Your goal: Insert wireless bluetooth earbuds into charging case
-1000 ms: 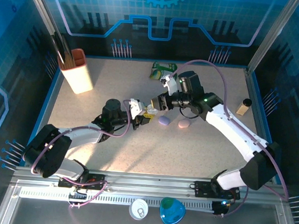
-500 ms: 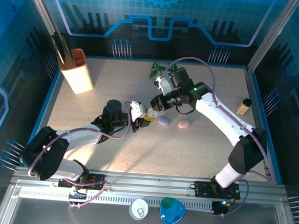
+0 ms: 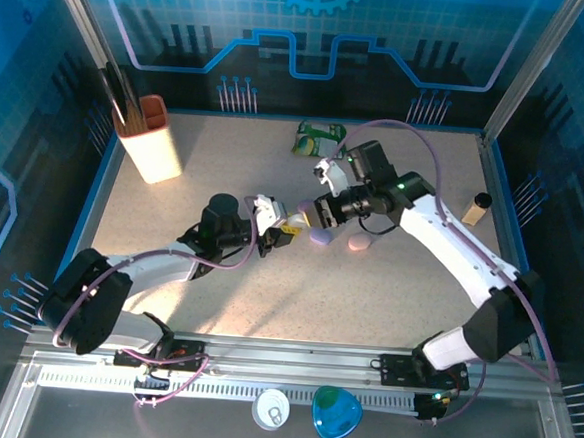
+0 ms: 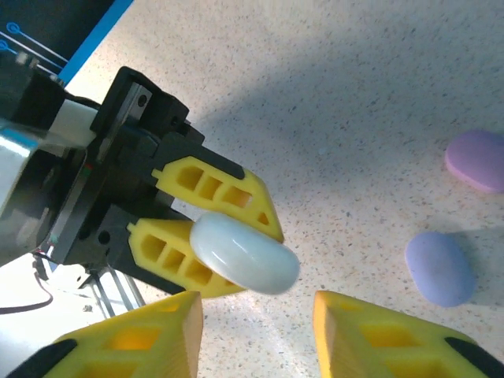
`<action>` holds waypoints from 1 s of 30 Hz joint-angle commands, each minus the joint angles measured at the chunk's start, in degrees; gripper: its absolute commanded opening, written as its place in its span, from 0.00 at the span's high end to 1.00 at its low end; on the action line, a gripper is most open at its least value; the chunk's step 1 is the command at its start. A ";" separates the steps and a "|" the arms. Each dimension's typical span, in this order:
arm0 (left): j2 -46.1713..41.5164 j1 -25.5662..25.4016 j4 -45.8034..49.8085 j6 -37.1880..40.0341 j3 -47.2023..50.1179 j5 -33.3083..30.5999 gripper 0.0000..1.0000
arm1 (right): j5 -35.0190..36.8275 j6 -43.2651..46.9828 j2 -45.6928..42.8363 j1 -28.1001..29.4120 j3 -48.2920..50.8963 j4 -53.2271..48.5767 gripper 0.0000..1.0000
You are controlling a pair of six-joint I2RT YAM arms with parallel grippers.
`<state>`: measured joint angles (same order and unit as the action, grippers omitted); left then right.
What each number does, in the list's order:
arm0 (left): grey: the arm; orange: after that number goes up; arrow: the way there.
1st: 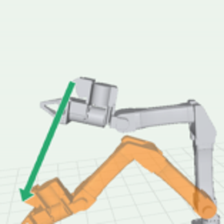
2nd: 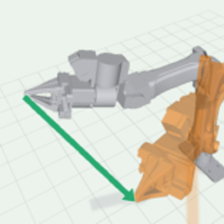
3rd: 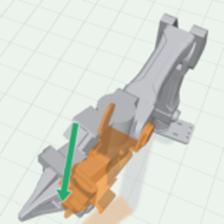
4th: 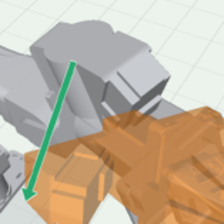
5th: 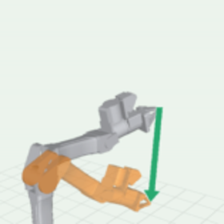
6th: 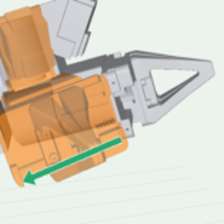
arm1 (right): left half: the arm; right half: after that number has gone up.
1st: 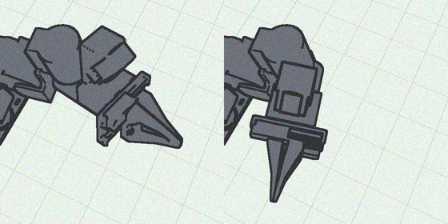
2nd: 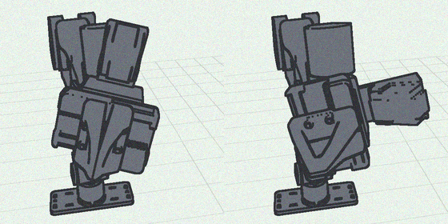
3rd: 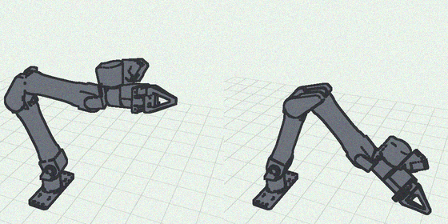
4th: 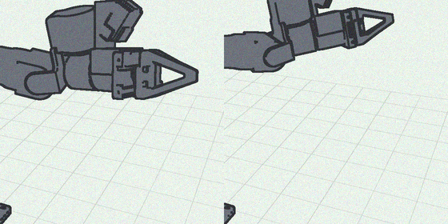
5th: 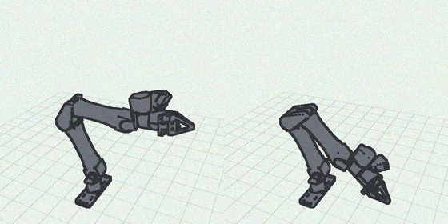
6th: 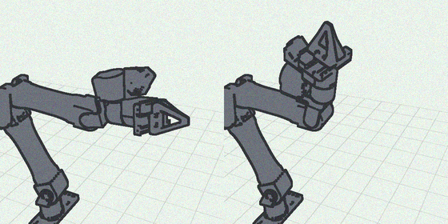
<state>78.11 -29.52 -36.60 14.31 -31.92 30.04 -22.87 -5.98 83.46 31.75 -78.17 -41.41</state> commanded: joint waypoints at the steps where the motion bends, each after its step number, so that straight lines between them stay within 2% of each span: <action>1: -2.20 0.21 1.99 0.49 -2.00 2.79 0.99 | -2.94 4.86 -4.93 -1.03 3.73 4.95 0.51; 6: -3.03 0.24 5.33 -2.37 -4.06 17.33 0.96 | -9.75 16.91 -9.30 -0.69 8.93 7.14 0.44; 8: -2.96 0.21 5.49 -3.01 -4.70 24.50 0.99 | -11.99 23.22 -10.77 0.18 10.74 6.99 0.42; 9: -3.04 0.11 5.52 -3.58 -4.85 26.12 1.00 | -12.15 24.99 -11.60 0.79 11.98 7.84 0.42; 13: -3.74 0.07 6.02 -4.24 -5.00 27.09 1.00 | -12.13 25.64 -13.01 1.91 14.82 11.40 0.46; 22: -3.64 -0.30 6.63 -4.62 -5.69 28.14 1.00 | -11.37 24.85 -10.91 3.09 14.41 10.20 0.62; 30: -1.47 -0.25 5.23 -6.31 -6.13 26.56 0.99 | -12.16 25.59 -10.07 3.85 14.28 8.92 0.72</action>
<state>75.79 -29.43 -30.24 8.97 -36.18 54.92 -34.37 18.48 72.88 34.94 -63.90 -32.05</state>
